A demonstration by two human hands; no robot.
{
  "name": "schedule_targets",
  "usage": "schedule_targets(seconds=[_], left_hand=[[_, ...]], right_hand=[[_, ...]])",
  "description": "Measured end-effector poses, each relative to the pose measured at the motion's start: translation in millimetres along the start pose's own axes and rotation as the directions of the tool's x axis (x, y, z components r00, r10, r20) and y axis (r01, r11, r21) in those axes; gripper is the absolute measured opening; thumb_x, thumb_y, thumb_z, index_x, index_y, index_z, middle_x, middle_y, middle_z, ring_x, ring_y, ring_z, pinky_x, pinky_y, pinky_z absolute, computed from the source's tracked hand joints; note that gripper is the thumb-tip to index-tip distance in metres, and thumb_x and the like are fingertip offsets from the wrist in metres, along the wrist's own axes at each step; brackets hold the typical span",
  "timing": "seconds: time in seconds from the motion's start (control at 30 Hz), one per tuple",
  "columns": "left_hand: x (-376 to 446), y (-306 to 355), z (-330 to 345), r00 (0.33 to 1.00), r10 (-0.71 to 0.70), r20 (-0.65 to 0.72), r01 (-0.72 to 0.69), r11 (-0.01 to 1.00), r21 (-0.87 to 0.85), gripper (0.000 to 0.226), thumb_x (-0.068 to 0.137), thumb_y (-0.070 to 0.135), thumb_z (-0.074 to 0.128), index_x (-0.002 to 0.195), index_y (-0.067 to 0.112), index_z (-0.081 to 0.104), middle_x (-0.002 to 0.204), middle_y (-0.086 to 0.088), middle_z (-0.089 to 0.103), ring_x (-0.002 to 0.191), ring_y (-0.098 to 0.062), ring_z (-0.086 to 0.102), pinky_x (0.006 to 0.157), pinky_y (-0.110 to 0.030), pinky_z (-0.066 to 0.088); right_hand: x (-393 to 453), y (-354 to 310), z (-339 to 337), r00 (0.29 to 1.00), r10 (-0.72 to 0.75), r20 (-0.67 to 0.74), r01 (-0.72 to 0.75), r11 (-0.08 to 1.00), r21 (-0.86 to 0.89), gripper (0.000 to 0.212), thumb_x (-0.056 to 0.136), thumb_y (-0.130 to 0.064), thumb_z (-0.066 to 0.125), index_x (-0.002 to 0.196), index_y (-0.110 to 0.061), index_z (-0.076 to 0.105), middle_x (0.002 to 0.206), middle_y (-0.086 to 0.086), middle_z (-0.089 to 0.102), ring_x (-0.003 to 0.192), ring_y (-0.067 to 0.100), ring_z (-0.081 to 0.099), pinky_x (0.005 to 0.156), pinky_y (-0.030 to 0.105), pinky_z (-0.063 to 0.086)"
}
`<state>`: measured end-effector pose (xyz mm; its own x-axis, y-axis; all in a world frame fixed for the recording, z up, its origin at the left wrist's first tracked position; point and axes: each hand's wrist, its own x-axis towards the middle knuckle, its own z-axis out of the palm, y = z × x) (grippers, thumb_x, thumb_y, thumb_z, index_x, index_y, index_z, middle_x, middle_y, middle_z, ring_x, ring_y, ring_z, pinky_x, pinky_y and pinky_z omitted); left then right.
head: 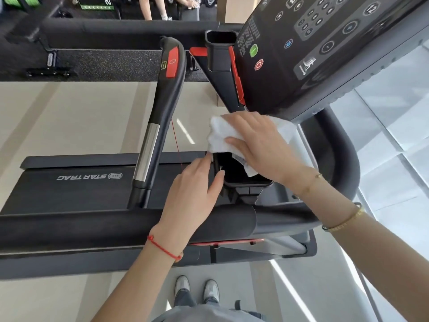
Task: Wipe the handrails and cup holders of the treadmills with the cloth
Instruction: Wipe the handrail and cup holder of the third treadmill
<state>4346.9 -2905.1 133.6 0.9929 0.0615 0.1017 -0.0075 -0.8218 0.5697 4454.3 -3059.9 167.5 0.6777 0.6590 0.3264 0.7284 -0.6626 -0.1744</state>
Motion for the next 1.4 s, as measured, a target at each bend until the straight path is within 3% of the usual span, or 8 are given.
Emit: schedule_targets(seconds=[0.13, 0.33, 0.57, 0.73, 0.83, 0.97, 1.13, 1.4], left_hand=[[0, -3, 3, 1.0, -0.016, 0.019, 0.017, 1.0, -0.017, 0.05, 0.1, 0.045, 0.037, 0.144, 0.02, 0.041, 0.12, 0.005, 0.057, 0.11, -0.015, 0.056, 0.087, -0.032, 0.047], [1, -4, 2, 1.0, 0.008, 0.003, -0.008, 0.998, -0.065, 0.055, 0.099, 0.045, 0.038, 0.15, 0.024, 0.034, 0.121, 0.005, 0.057, 0.112, -0.015, 0.056, 0.094, -0.037, 0.049], [0, -6, 5, 0.999, 0.009, -0.033, -0.011, 0.998, -0.067, 0.055, 0.1, 0.046, 0.039, 0.15, 0.023, 0.033, 0.118, 0.003, 0.059, 0.105, -0.016, 0.058, 0.086, -0.031, 0.049], [0, -6, 5, 1.0, 0.009, -0.019, -0.01, 0.997, -0.07, 0.053, 0.099, 0.047, 0.038, 0.147, 0.025, 0.036, 0.119, 0.005, 0.059, 0.11, -0.015, 0.057, 0.088, -0.031, 0.049], [2, -6, 4, 1.0, 0.021, -0.01, -0.022, 0.998, -0.063, 0.052, 0.1, 0.045, 0.039, 0.148, 0.025, 0.037, 0.117, 0.005, 0.059, 0.109, -0.014, 0.057, 0.086, -0.03, 0.05], [2, -4, 4, 0.999, 0.034, -0.017, -0.035, 0.998, -0.058, 0.049, 0.1, 0.041, 0.041, 0.146, 0.023, 0.041, 0.104, 0.004, 0.059, 0.096, -0.013, 0.058, 0.074, -0.023, 0.045], [2, -4, 5, 0.999, 0.038, -0.017, -0.039, 0.998, -0.053, 0.049, 0.101, 0.041, 0.04, 0.146, 0.022, 0.04, 0.106, 0.003, 0.06, 0.097, -0.015, 0.059, 0.074, -0.025, 0.047], [2, -6, 6, 0.999, 0.042, -0.014, -0.043, 0.996, -0.079, 0.051, 0.1, 0.04, 0.042, 0.147, 0.021, 0.038, 0.129, 0.0, 0.057, 0.118, -0.016, 0.054, 0.091, -0.025, 0.043]], right_hand=[[11, 9, 23, 0.966, 0.019, 0.257, 0.008, 0.995, -0.102, 0.042, 0.103, -0.033, 0.039, 0.141, -0.015, 0.041, 0.131, 0.004, 0.054, 0.115, 0.027, 0.051, 0.097, 0.036, 0.034], [-13, 38, 11, 0.964, 0.111, 0.242, -0.111, 0.994, -0.013, 0.044, 0.1, -0.023, 0.048, 0.142, -0.015, 0.04, 0.131, 0.008, 0.052, 0.115, 0.031, 0.049, 0.098, 0.039, 0.036], [21, 14, 24, 0.955, -0.052, 0.292, 0.057, 0.998, -0.007, 0.039, 0.101, -0.021, 0.044, 0.139, -0.021, 0.043, 0.122, 0.001, 0.055, 0.104, 0.024, 0.052, 0.09, 0.035, 0.036], [-4, 18, 20, 0.969, 0.14, 0.205, -0.128, 0.989, -0.07, 0.047, 0.099, -0.028, 0.046, 0.145, -0.024, 0.036, 0.13, 0.001, 0.051, 0.113, 0.026, 0.047, 0.096, 0.037, 0.035], [-23, 17, 15, 0.914, 0.359, 0.191, -0.388, 0.91, 0.145, 0.05, 0.099, -0.022, 0.049, 0.147, -0.023, 0.033, 0.14, 0.007, 0.043, 0.119, 0.032, 0.045, 0.099, 0.039, 0.037], [-51, 10, 10, 0.796, 0.564, 0.219, -0.605, 0.743, 0.286, 0.052, 0.1, -0.028, 0.047, 0.146, -0.018, 0.026, 0.13, 0.012, 0.045, 0.09, 0.022, 0.047, 0.071, 0.022, 0.027], [-63, 2, 12, 0.741, 0.631, 0.23, -0.672, 0.698, 0.249, 0.043, 0.099, -0.029, 0.047, 0.135, -0.007, 0.034, 0.11, 0.009, 0.048, 0.079, 0.02, 0.043, 0.059, 0.026, 0.018], [-44, 11, 7, 0.802, 0.541, 0.252, -0.594, 0.765, 0.247, 0.054, 0.1, -0.022, 0.047, 0.148, -0.01, 0.024, 0.137, 0.016, 0.042, 0.115, 0.035, 0.05, 0.079, 0.027, 0.029]])
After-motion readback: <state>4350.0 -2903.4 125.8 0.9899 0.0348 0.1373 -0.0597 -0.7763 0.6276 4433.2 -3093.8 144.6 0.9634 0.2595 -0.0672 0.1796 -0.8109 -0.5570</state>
